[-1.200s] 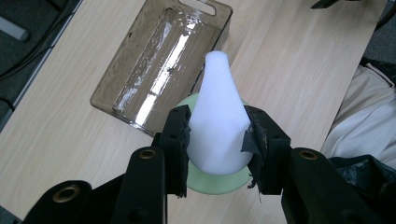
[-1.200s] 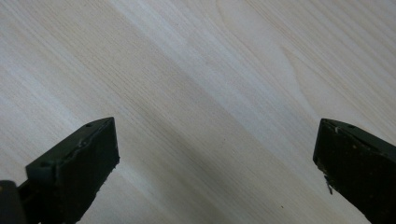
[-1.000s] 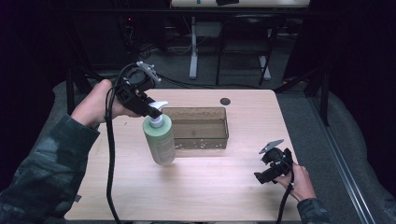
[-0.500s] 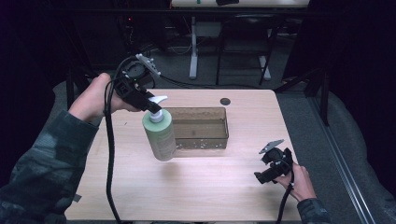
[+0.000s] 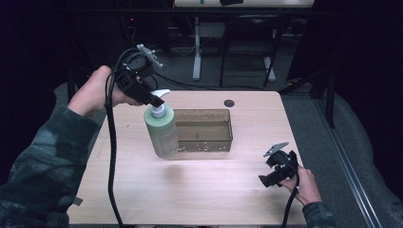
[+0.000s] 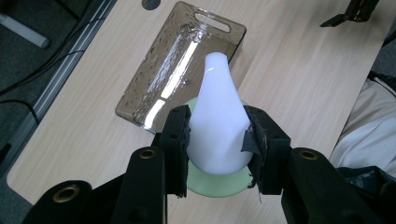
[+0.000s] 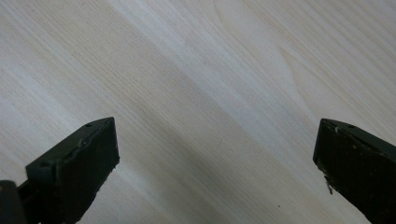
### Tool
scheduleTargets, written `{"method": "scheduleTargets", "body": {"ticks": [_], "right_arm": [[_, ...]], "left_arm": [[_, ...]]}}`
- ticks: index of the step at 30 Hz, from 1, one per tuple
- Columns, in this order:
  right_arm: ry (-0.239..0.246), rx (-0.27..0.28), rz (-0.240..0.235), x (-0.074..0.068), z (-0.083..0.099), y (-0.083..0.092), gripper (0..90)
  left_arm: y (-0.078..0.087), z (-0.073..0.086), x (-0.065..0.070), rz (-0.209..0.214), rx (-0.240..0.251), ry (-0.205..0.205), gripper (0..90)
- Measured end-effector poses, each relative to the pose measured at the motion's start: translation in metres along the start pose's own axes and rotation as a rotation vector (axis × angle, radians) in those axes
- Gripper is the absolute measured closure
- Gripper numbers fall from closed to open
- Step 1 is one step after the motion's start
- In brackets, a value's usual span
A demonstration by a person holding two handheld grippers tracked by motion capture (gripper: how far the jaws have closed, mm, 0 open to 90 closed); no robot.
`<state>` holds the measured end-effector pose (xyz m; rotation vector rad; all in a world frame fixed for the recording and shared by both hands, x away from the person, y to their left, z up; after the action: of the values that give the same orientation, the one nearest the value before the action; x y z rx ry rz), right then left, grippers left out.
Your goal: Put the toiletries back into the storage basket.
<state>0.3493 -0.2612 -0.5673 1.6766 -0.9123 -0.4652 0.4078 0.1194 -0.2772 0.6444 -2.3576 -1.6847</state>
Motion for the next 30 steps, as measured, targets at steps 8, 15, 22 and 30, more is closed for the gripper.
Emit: {"method": "scheduleTargets", "body": {"ticks": [8, 15, 22, 30], "right_arm": [[0.001, 0.003, 0.001, 0.0, 0.0, 0.0, 0.0], [0.004, 0.001, 0.005, 0.0, 0.0, 0.0, 0.0], [0.007, -0.002, 0.009, 0.001, 0.0, 0.0, 0.0], [0.005, -0.001, 0.005, 0.001, 0.001, 0.0, 0.0]], "left_arm": [[0.007, -0.004, -0.004, -0.009, 0.001, -0.002, 63.0], [0.012, -0.008, -0.009, -0.023, 0.005, 0.008, 63.0], [0.018, -0.012, -0.014, -0.042, 0.007, 0.014, 63.0], [0.018, -0.015, -0.023, -0.048, 0.013, 0.031, 63.0]]}}
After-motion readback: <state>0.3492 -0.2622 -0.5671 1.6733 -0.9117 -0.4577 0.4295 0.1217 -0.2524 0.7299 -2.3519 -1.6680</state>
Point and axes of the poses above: each handheld gripper's, and its own axes: y roughly backward along the jaws, z roughly out of its underside, x roughly to its right, the point moved 5 cm from there along -y, roughly forward along the jaws, and after that the axes turned 8 degrees about -x, right-handed, at the moved point
